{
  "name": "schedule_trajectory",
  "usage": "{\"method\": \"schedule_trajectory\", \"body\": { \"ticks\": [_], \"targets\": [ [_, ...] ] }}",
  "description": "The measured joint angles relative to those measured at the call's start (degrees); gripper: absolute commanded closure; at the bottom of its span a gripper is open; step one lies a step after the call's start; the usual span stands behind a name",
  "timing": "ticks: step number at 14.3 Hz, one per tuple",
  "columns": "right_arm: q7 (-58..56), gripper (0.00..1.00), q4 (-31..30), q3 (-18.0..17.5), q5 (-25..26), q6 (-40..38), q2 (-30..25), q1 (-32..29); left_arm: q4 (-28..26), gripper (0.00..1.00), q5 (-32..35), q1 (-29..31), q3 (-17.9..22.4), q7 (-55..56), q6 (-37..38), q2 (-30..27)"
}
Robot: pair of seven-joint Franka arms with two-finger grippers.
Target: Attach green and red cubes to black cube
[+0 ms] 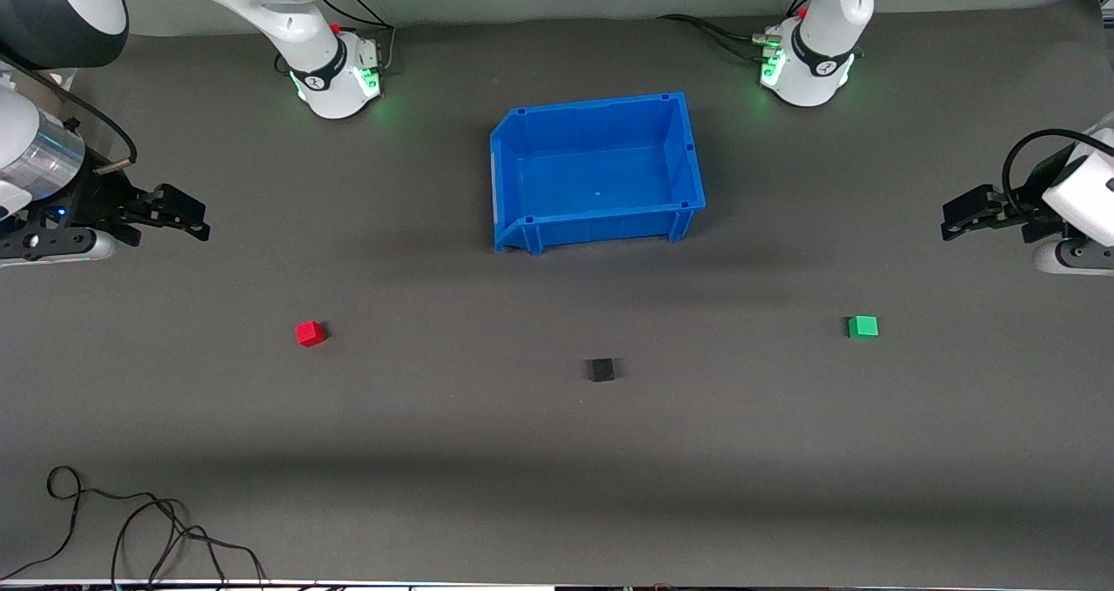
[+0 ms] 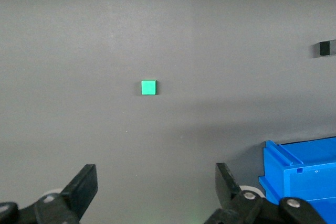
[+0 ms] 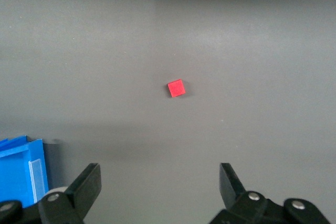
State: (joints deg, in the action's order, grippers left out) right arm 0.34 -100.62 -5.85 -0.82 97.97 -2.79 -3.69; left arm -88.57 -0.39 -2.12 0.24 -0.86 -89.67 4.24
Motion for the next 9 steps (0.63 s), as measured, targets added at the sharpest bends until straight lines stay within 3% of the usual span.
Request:
{"method": "schedule_trajectory", "body": {
  "ticks": [9],
  "targets": [
    [0.00,0.00,0.13,0.12,0.00,0.00,0.00,-0.10,0.00,0.00,-0.09,0.07,0.03,0.44,0.00,0.01]
  ]
}}
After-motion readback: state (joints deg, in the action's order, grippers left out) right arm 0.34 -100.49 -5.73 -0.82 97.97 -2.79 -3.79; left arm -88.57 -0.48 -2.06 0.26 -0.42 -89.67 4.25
